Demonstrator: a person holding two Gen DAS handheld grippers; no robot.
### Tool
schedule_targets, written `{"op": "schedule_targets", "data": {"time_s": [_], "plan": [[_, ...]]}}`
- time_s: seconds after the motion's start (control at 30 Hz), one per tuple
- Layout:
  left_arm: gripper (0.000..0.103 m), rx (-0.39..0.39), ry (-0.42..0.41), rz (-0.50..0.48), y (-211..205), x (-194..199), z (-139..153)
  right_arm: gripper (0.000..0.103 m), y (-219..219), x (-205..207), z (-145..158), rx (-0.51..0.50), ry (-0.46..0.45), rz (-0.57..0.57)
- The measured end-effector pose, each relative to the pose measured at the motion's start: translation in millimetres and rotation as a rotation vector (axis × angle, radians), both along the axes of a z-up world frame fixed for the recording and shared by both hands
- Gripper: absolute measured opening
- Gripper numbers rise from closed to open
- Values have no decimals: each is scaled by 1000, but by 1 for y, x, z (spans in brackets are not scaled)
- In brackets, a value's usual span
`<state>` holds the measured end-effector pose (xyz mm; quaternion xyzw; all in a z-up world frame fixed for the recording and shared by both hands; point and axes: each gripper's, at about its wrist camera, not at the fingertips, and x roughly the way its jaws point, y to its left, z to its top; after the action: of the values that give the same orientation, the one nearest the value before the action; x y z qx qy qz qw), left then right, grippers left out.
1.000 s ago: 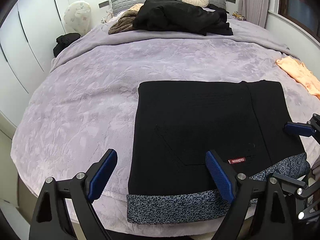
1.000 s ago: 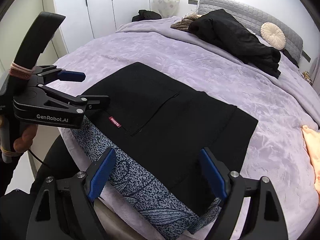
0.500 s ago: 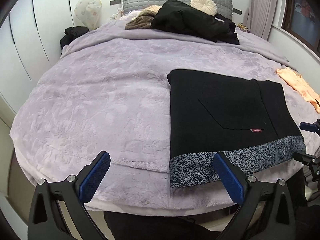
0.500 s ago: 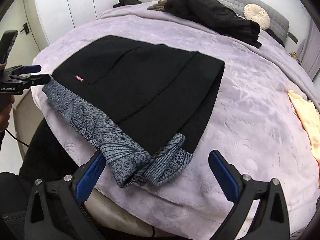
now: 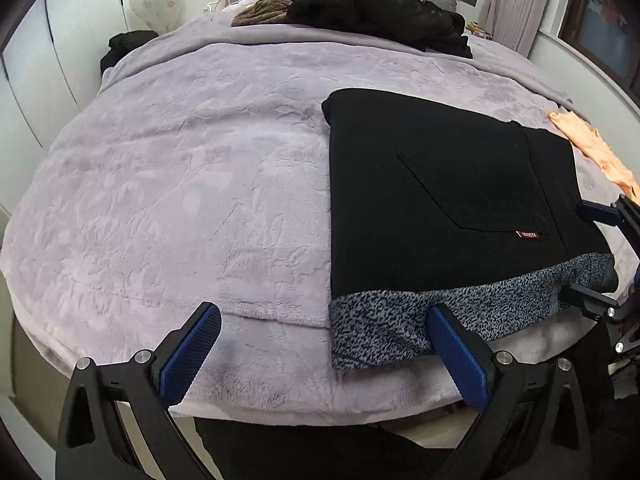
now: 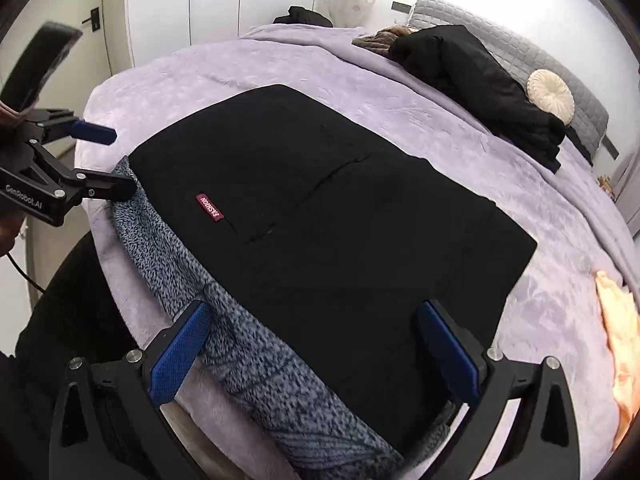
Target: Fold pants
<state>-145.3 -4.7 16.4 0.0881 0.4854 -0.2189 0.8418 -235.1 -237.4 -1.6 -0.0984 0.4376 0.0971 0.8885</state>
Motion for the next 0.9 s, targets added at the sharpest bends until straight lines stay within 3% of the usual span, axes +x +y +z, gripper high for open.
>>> {"op": "schedule_targets", "data": {"time_s": [0.1, 0.2, 0.27, 0.4, 0.5, 0.6, 0.7, 0.83, 0.9], "plan": [[103, -43, -74, 5, -2, 9, 31, 103, -20, -7, 27, 118, -36, 8], [103, -130, -116, -53, -28, 28, 58, 103, -29, 13, 44, 188, -88, 7], [103, -128, -72, -88, -55, 49, 53, 103, -35, 41, 40, 232, -80, -10], [103, -65, 131, -118, -88, 78, 1, 102, -62, 88, -3, 315, 112, -107], [103, -144, 186, -86, -67, 77, -6, 102, -74, 63, 8, 292, 47, -139], [103, -221, 147, -91, -36, 66, 10, 103, -96, 19, 24, 328, -29, -171], [103, -240, 177, -147, -30, 69, 7, 103, -136, 4, 12, 458, 21, -228], [103, -319, 341, -222, -52, 78, -23, 103, -154, 17, -38, 766, 192, -257], [103, -311, 329, -233, -65, 75, -27, 103, -149, 25, -54, 891, 203, -231]]}}
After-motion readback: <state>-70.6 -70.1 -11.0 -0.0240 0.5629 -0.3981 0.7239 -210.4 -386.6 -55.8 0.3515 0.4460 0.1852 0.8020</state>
